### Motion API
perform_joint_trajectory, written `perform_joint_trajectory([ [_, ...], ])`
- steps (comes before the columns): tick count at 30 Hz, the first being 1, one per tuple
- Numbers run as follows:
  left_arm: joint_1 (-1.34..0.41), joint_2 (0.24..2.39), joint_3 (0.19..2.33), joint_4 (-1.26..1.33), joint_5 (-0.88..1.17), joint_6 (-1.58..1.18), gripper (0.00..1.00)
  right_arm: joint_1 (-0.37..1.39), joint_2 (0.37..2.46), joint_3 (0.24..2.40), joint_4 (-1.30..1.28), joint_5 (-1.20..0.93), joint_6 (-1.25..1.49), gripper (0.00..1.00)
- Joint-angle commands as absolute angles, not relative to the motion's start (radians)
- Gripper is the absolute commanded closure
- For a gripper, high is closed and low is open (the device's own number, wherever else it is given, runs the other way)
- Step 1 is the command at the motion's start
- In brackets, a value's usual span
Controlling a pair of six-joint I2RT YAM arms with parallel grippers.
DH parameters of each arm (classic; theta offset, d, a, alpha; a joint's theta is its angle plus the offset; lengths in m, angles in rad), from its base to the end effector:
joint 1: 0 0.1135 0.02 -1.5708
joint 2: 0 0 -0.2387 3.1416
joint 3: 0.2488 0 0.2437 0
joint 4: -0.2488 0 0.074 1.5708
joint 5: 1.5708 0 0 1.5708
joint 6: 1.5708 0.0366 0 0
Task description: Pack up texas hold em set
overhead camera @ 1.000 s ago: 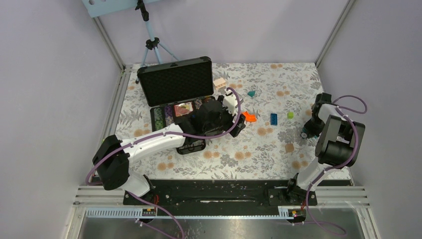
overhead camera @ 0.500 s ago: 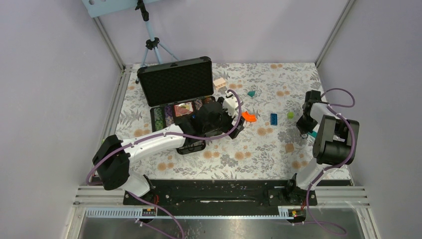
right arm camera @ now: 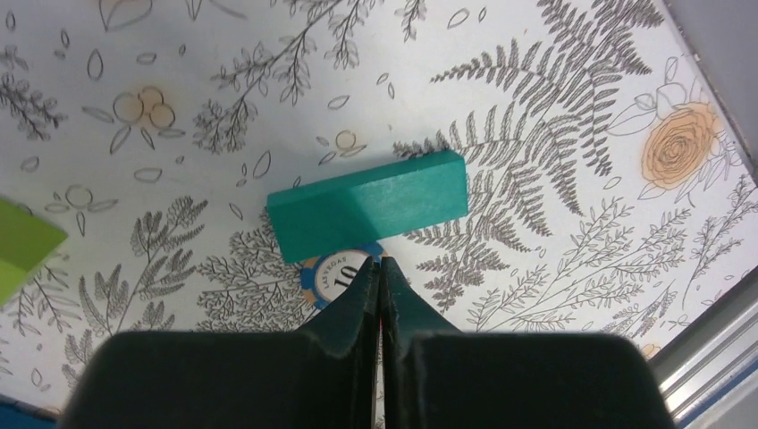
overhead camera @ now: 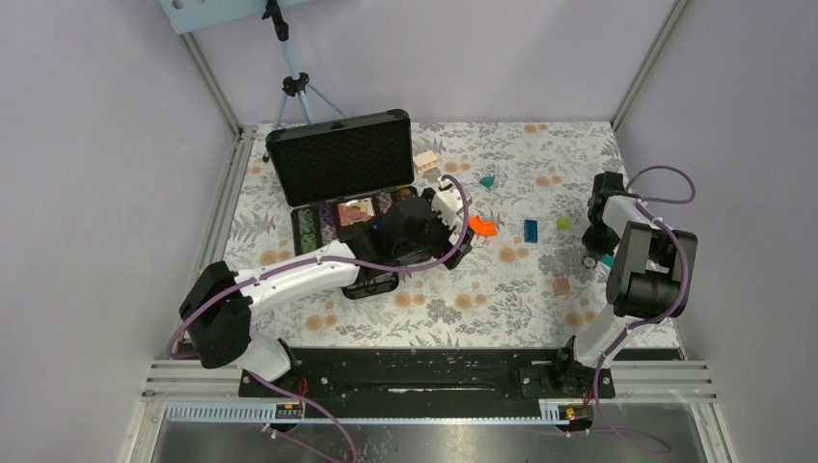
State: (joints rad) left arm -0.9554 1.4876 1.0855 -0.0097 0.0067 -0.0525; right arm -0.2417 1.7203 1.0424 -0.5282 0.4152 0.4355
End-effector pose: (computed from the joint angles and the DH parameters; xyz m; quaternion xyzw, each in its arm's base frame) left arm 0.1974 -0.2797 0.2699 0.3667 0.7521 -0.2669 0.4782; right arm 0.3028 -0.0899 0.1477 0.3549 0.8952 -0.1846 0.1962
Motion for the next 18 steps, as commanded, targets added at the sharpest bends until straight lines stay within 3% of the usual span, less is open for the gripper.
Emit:
perform_joint_trajectory([
  [1,-0.954,1.47,1.097,0.002,0.005,-0.032,0.12,-0.272,1.774,1.123,-0.6,0.51,0.471,0.98],
  [10,-0.954,1.478,1.106,0.002,-0.023,-0.027,0.12,-0.307,1.772,1.136,-0.619,0.471,0.493,0.97],
  [18,-0.953,1.474,1.098,0.002,-0.018,-0.032,0.12,-0.307,1.604,1.038,-0.577,0.445,0.504,0.96],
])
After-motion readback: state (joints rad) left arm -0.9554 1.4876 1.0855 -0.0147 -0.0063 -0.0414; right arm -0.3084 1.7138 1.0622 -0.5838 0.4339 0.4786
